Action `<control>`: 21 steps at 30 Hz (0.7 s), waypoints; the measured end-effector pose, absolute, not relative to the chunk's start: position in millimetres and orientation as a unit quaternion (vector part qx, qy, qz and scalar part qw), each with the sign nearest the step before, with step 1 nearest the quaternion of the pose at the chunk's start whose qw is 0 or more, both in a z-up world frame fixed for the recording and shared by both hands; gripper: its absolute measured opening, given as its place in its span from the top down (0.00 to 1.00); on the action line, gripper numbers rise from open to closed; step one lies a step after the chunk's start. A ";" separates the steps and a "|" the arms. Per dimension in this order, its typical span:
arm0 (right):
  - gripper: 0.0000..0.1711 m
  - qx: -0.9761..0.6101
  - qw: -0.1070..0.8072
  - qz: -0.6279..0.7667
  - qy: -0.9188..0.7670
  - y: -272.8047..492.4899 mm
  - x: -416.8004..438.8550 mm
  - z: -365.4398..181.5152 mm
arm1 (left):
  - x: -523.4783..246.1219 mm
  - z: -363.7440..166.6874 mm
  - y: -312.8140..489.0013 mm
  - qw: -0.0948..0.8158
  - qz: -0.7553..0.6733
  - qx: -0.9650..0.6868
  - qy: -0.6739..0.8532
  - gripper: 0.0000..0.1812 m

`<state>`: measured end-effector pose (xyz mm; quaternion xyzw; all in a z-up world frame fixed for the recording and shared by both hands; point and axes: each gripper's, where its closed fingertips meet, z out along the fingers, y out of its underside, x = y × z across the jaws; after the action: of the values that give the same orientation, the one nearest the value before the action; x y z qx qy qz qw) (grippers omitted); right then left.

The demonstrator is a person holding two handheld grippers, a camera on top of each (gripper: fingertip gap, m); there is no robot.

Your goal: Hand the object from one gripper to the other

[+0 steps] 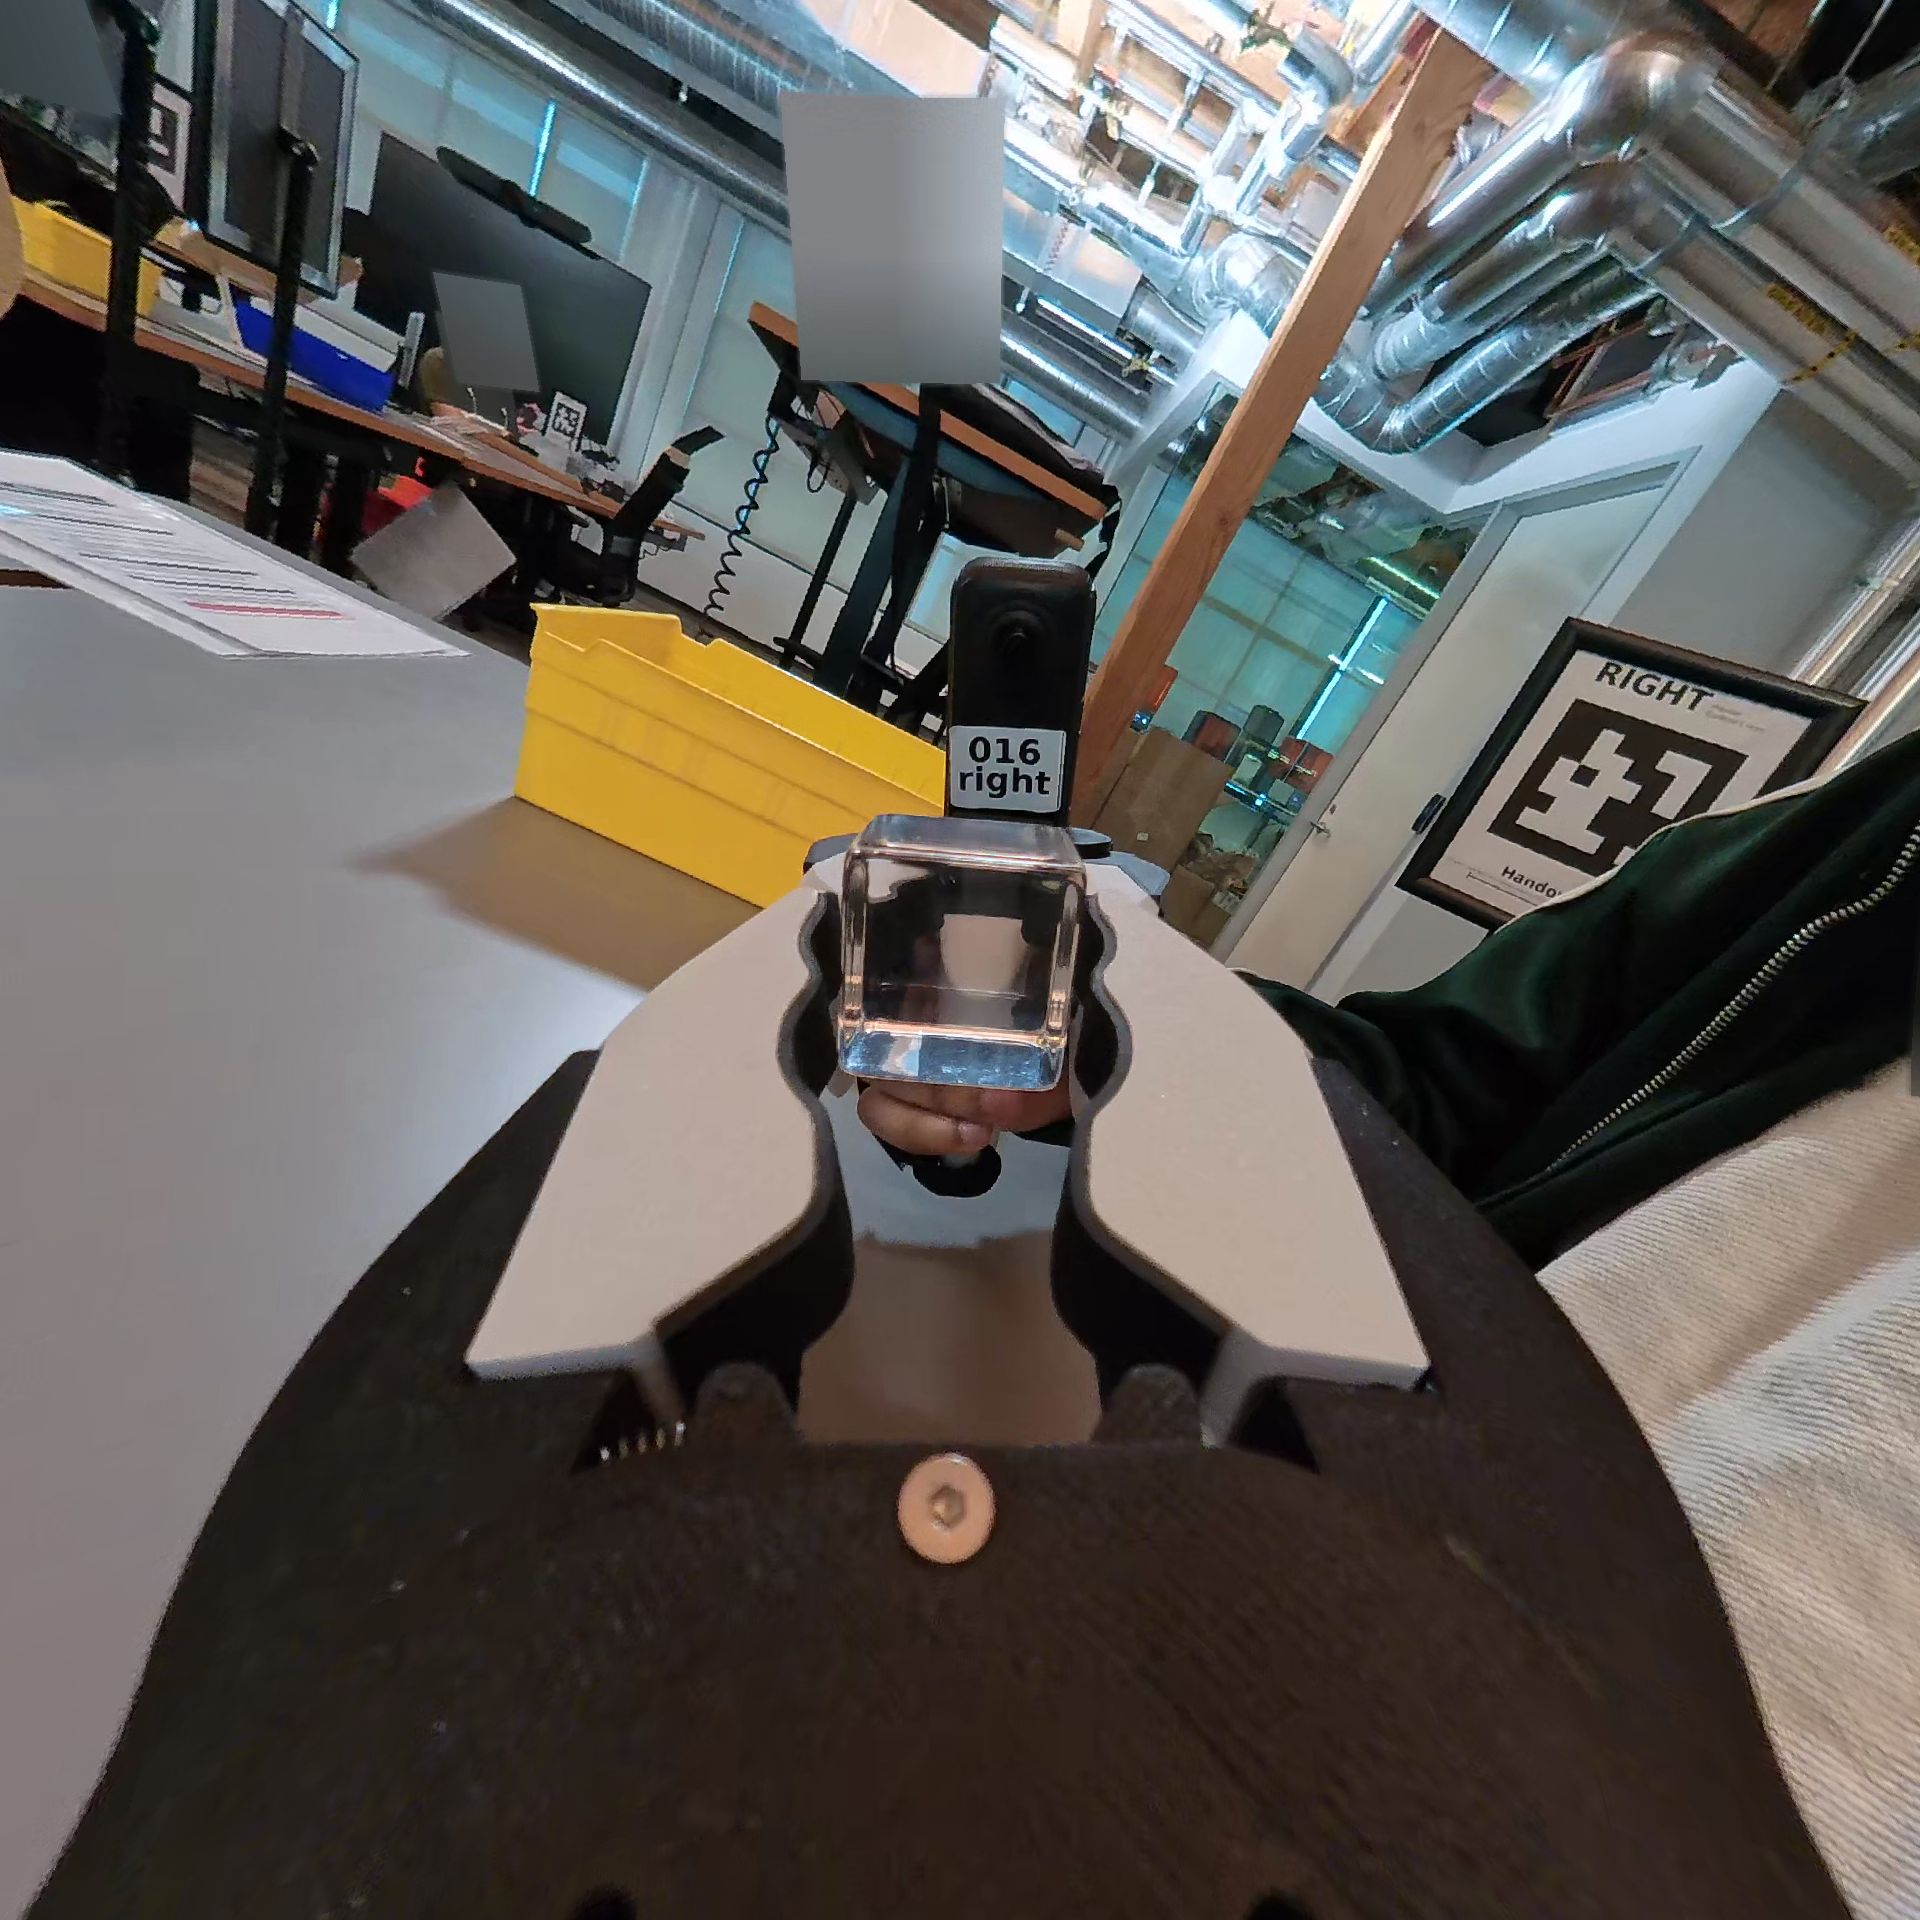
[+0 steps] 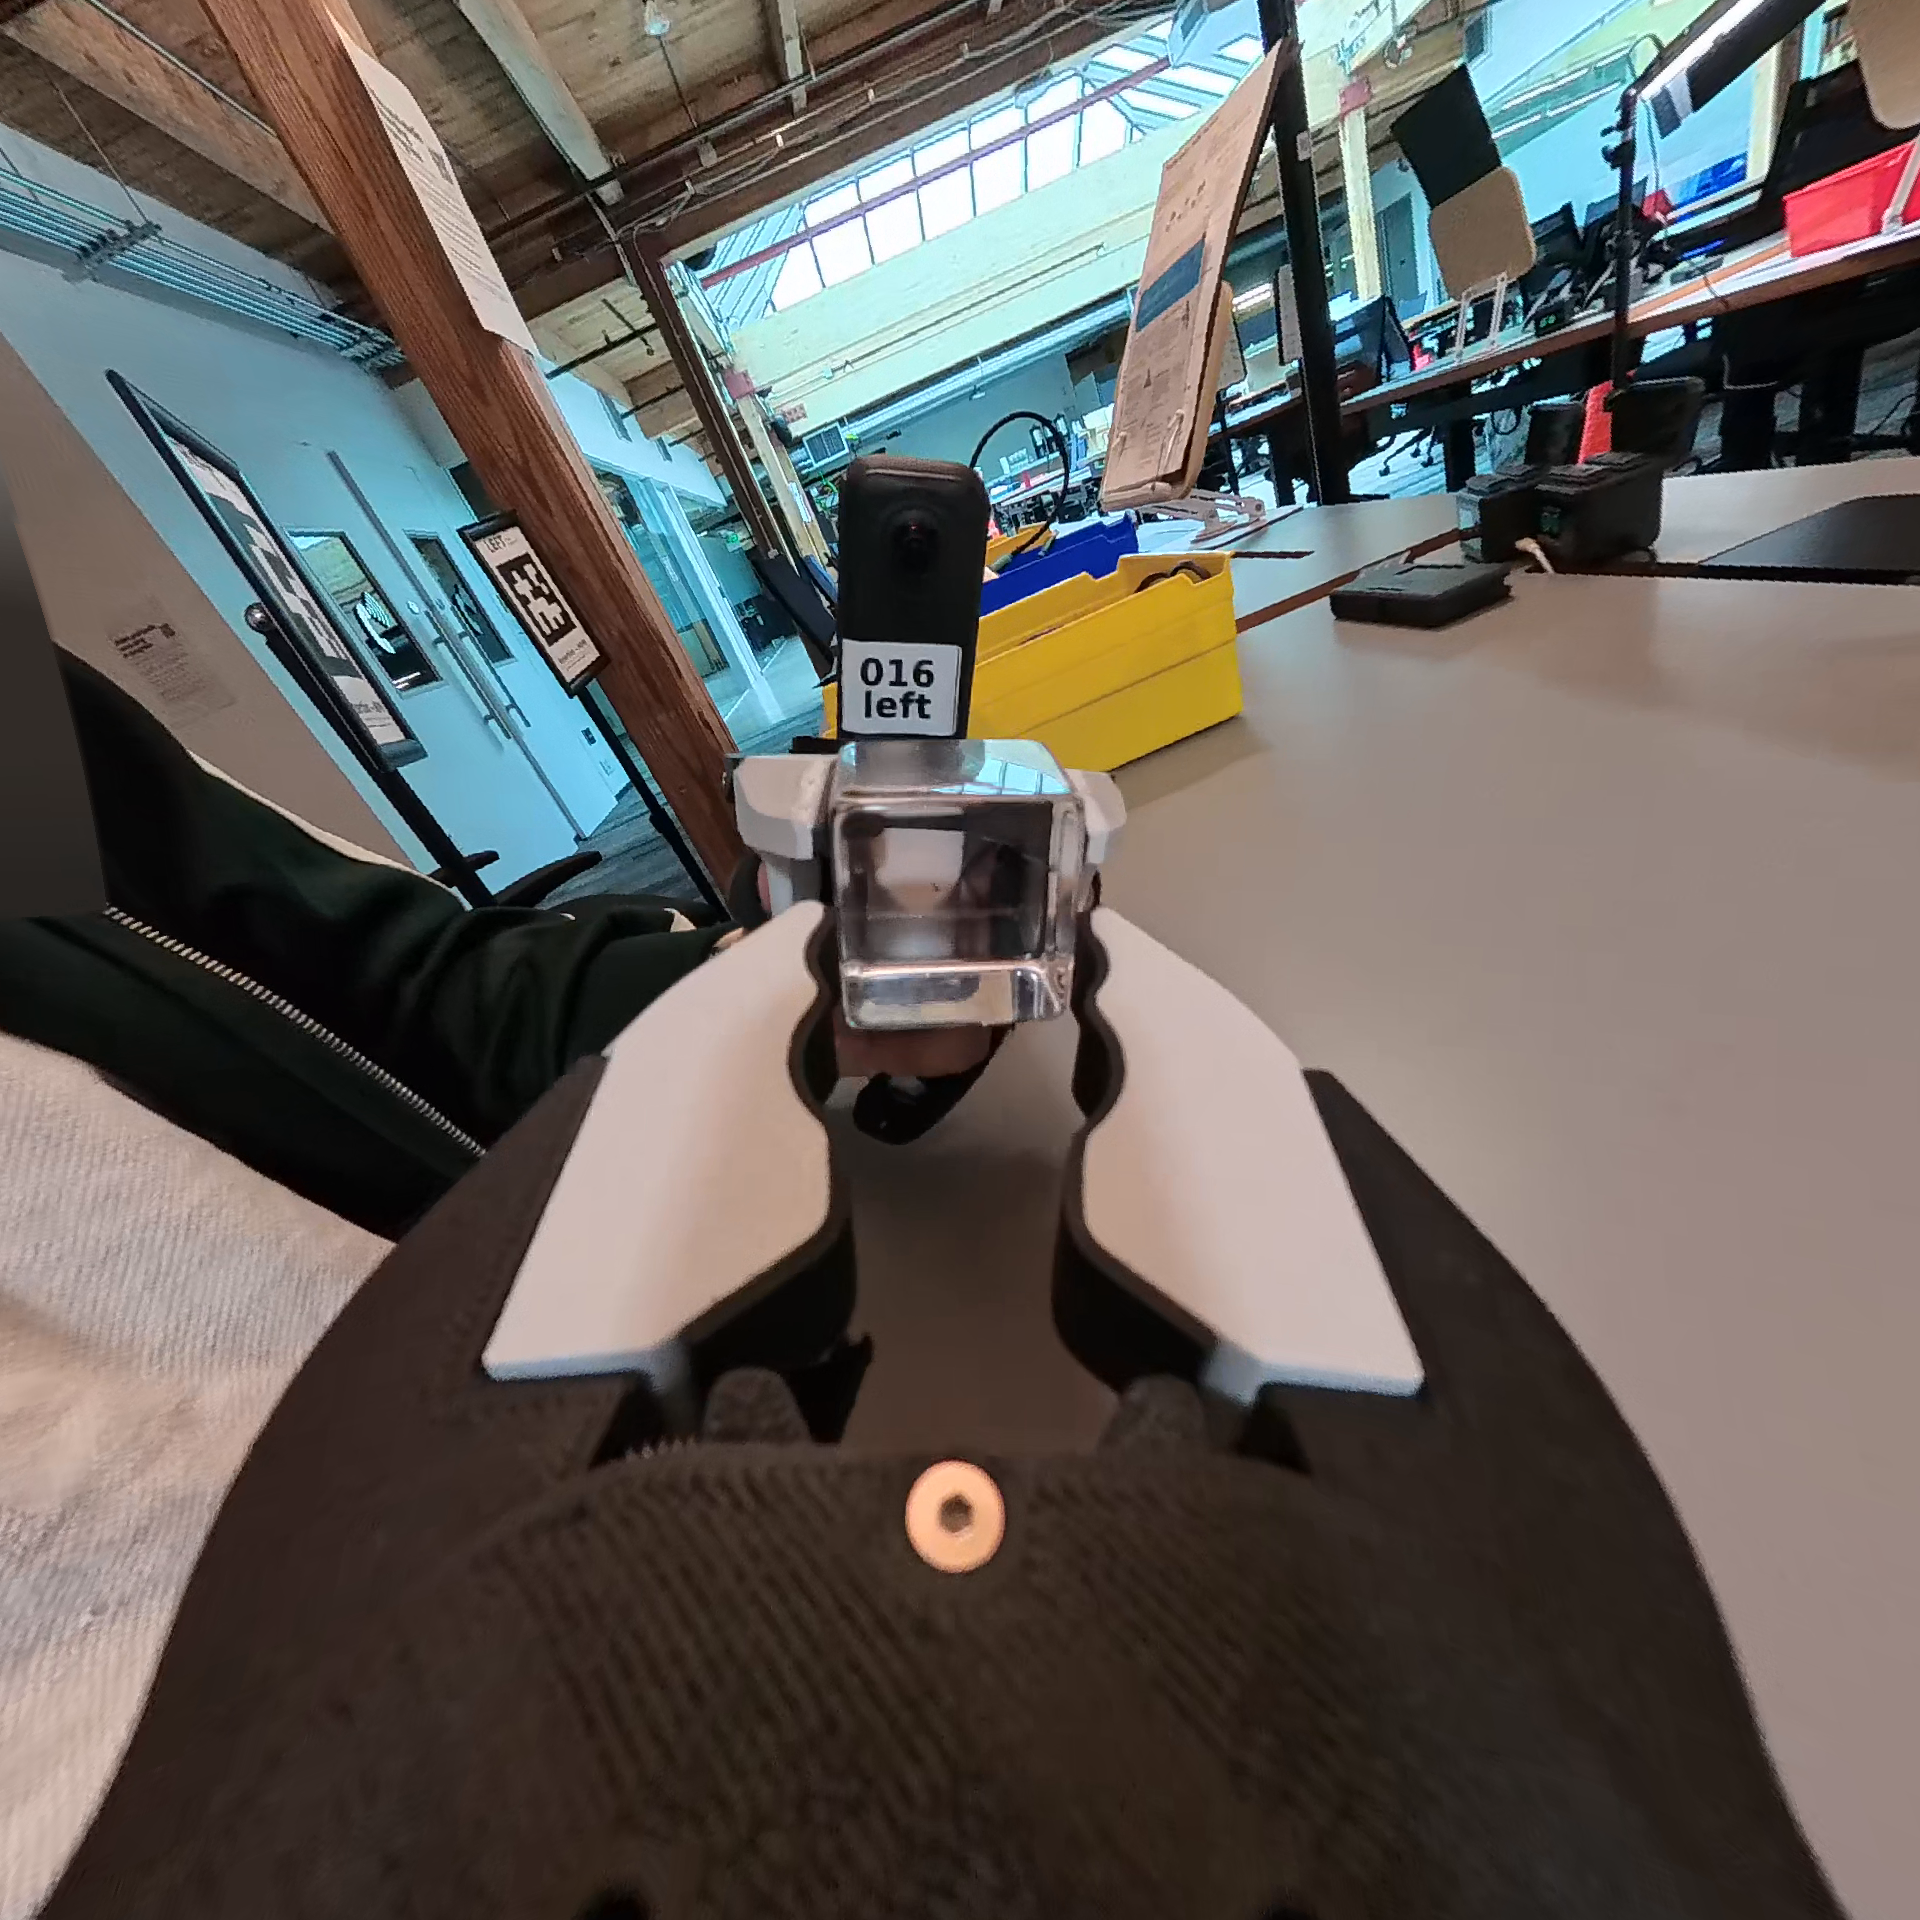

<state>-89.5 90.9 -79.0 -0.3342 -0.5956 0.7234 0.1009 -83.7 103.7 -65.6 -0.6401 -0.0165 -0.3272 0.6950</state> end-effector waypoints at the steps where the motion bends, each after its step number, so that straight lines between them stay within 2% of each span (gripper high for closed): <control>1: 0.75 -0.334 0.102 0.723 -0.596 90.7 -89.5 -78.9 | -83.1 -66.2 104.1 0.694 -0.327 -0.641 -0.015 0.76; 3: 0.74 -0.334 0.104 0.721 -0.599 90.5 -89.5 -79.6 | -82.1 -66.9 104.5 0.694 -0.326 -0.641 -0.013 0.76; 12: 0.75 -0.331 0.131 0.713 -0.604 94.6 -89.9 -73.9 | -88.5 -58.9 102.4 0.715 -0.321 -0.621 -0.027 0.63; 21: 0.74 -0.335 0.149 0.737 -0.568 113.7 -89.6 -59.6 | -104.6 -55.6 96.3 0.725 -0.332 -0.601 -0.057 0.65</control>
<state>-89.6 113.7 -59.6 -0.3355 -0.5680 0.7367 0.1487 -104.6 96.3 -55.6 -0.6009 -0.0567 -0.3324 0.7247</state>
